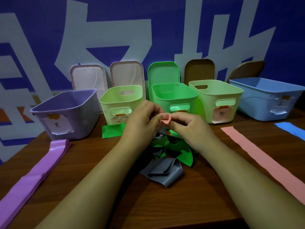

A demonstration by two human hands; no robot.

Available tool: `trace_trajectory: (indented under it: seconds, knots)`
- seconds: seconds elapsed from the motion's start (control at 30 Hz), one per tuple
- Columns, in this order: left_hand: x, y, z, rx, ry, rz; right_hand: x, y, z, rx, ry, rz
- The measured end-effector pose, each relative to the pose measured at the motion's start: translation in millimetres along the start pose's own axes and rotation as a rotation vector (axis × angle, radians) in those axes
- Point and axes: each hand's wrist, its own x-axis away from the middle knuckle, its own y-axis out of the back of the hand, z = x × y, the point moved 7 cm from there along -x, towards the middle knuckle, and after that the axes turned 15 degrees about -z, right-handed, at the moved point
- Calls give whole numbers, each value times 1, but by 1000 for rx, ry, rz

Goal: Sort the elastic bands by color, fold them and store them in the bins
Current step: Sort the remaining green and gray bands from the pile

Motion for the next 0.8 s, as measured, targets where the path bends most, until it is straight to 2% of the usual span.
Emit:
trace_trajectory:
  seconds: [0.13,0.3,0.4,0.53,0.67,0.8]
  knots:
    - [4,-2,13,90,156,57,-2,7,-2,45,17,-40]
    - [6,2,9,133,153,94,2,0,-4,60,20,60]
    - [7,2,10,217,245,110,7,-6,-8,-64,-115,144]
    - [8,2,13,295,302,169,7,-5,-8,-323,-259,135]
    - [6,7,9,224,270,200,8,-4,0,-619,-349,120]
    - [3,9,13,27,195,315,12,-3,4,-602,-359,144]
